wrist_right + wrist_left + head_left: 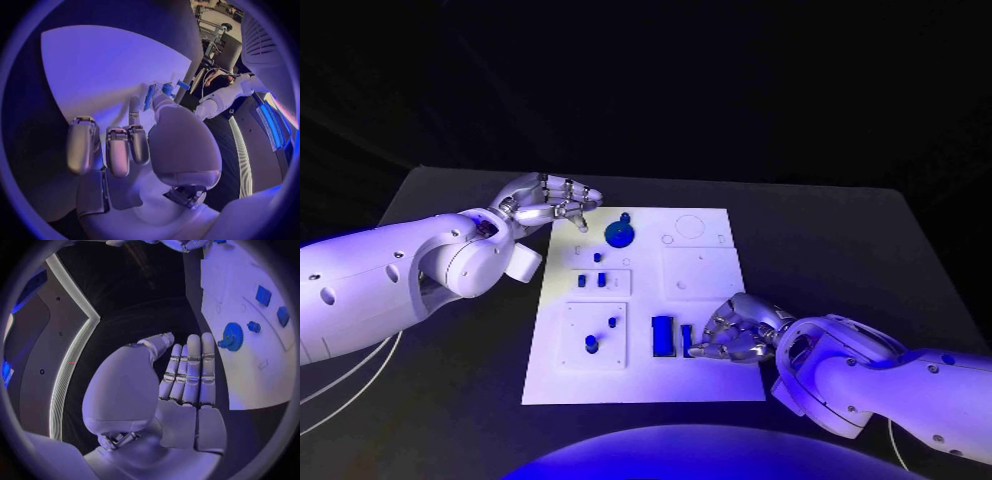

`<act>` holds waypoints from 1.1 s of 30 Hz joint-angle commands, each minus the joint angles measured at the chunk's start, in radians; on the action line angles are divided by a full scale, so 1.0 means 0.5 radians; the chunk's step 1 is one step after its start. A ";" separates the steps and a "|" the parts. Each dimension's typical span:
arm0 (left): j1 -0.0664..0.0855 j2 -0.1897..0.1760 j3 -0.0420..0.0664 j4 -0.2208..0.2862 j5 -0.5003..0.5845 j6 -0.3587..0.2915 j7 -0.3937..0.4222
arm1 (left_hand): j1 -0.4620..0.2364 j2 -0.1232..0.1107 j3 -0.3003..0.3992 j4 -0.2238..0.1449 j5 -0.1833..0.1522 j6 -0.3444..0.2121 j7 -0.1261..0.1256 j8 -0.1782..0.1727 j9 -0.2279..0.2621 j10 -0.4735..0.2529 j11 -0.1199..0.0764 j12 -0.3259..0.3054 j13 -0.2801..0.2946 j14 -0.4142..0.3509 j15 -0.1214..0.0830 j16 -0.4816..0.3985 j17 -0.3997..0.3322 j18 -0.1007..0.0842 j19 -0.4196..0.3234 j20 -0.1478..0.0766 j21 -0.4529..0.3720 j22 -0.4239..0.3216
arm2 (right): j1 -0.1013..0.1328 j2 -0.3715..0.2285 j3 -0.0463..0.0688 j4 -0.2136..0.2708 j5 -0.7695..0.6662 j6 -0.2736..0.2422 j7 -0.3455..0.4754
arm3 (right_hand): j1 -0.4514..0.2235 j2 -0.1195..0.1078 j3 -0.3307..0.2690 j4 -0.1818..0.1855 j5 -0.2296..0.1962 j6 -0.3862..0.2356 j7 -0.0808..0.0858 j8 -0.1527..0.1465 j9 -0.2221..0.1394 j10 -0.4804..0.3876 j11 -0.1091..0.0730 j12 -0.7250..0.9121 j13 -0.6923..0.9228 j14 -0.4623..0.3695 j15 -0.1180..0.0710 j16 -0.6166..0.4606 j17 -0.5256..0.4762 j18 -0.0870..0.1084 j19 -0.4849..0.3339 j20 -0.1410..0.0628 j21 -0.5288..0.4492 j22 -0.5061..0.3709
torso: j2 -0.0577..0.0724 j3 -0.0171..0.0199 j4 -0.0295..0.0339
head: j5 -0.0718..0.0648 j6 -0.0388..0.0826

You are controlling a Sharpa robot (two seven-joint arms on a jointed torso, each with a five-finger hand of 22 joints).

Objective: Assemble the parts on the task board

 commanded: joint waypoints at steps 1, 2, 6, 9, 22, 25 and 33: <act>0.001 -0.003 0.001 0.011 0.027 -0.010 0.037 | -0.004 0.013 -0.008 0.003 0.008 -0.003 0.004 0.005 -0.003 -0.013 0.000 0.011 0.001 -0.013 -0.002 0.000 -0.003 0.027 -0.011 0.006 -0.006 -0.004 | 0.024 -0.017 0.004 0.020 0.156 -0.022 0.230 | 0.039 0.031 -0.149 0.002 0.243 -0.109 0.056 -0.050 -0.013 -0.018 0.047 -0.455 0.190 0.098 0.031 -0.183 0.056 0.086 -0.151 0.032 -0.542 0.242 | -0.006 -0.0033 -0.002 | 0.004 0.023; 0.000 -0.006 0.001 0.014 0.042 -0.016 0.044 | -0.005 0.013 -0.008 0.003 0.008 -0.003 0.004 0.005 -0.003 -0.013 0.000 0.011 0.001 -0.013 -0.002 0.000 -0.003 0.027 -0.011 0.006 -0.007 -0.004 | 0.038 -0.025 0.005 0.022 0.201 -0.047 0.304 | 0.064 0.042 -0.231 0.004 0.231 -0.159 0.075 -0.066 -0.013 -0.107 0.066 -0.691 0.063 0.049 0.049 -0.297 -0.122 0.134 -0.257 0.048 -0.837 0.149 | -0.006 -0.0055 -0.005 | 0.004 0.030; -0.001 -0.006 0.001 0.015 0.133 -0.046 0.091 | -0.018 0.014 -0.011 0.013 0.006 -0.010 0.004 0.003 -0.005 -0.003 -0.001 0.023 0.003 -0.016 -0.001 0.000 -0.004 0.026 -0.014 0.008 -0.014 -0.008 | 0.110 -0.045 0.007 -0.011 0.450 -0.164 0.607 | 0.198 0.112 -0.354 0.004 0.233 -0.278 0.115 -0.070 0.007 -0.359 0.105 -1.315 -0.339 -0.087 0.083 -0.695 -0.617 0.241 -0.496 0.085 -1.613 -0.159 | -0.020 -0.0128 -0.008 | 0.003 0.062; -0.006 -0.003 0.001 0.012 0.216 -0.085 0.145 | -0.027 0.017 -0.009 0.021 0.007 -0.016 0.002 0.001 -0.007 0.023 -0.005 0.044 0.007 -0.020 -0.003 0.002 -0.005 0.027 -0.017 0.009 -0.023 -0.013 | 0.178 -0.040 0.008 -0.084 0.741 -0.262 0.809 | 0.465 0.189 -0.274 0.012 0.343 -0.370 0.163 -0.141 -0.050 -0.540 0.142 -1.835 -0.754 -0.278 0.124 -1.271 -1.204 0.253 -0.568 0.119 -1.902 -0.363 | -0.035 -0.0215 -0.016 | 0.007 0.105; -0.041 0.154 0.003 -0.217 0.468 -0.282 0.321 | -0.053 0.010 0.034 0.045 0.008 -0.011 -0.024 0.012 -0.009 0.182 -0.037 0.096 -0.002 -0.071 -0.021 -0.113 -0.065 0.025 -0.054 0.000 -0.113 -0.064 | 0.365 0.273 0.040 -0.930 1.771 -0.065 1.673 | 0.685 0.112 0.193 -0.001 0.216 -0.299 0.294 -0.406 -0.353 -0.627 0.300 -2.666 -1.907 -0.750 0.326 -2.361 -1.706 0.251 -0.944 0.321 -2.458 -0.979 | -0.099 -0.0309 -0.013 | -0.029 0.320; -0.049 0.222 0.006 -0.311 0.522 -0.280 0.358 | -0.085 -0.004 0.084 0.065 -0.002 -0.019 -0.012 0.025 -0.004 0.230 -0.026 0.030 -0.015 -0.123 0.011 -0.434 -0.198 0.017 -0.169 0.032 -0.307 -0.169 | 0.372 0.381 0.050 -1.159 1.831 0.005 1.778 | 0.662 0.064 0.319 -0.014 0.204 -0.303 0.310 -0.459 -0.409 -0.645 0.332 -2.724 -2.093 -0.789 0.360 -2.510 -1.794 0.256 -1.017 0.367 -2.457 -1.129 | -0.108 -0.0269 -0.010 | -0.027 0.363; -0.058 0.297 0.007 -0.400 0.467 -0.248 0.298 | -1.015 0.384 -1.054 -0.130 -0.386 -1.791 -0.414 -0.555 -0.426 -1.719 -0.311 -0.751 -0.143 -1.940 -0.161 -2.145 -0.655 -0.341 -1.662 -0.340 -1.888 -1.008 | 0.371 0.466 0.067 -1.330 1.742 -0.079 1.648 | -0.412 0.388 -0.212 -0.582 -0.174 -2.215 -0.072 -0.682 -1.265 -1.488 0.071 -2.897 -2.615 -2.926 0.179 -3.104 -2.616 -0.106 -2.929 -0.039 -2.581 -2.615 | -0.109 -0.0180 -0.004 | -0.034 0.388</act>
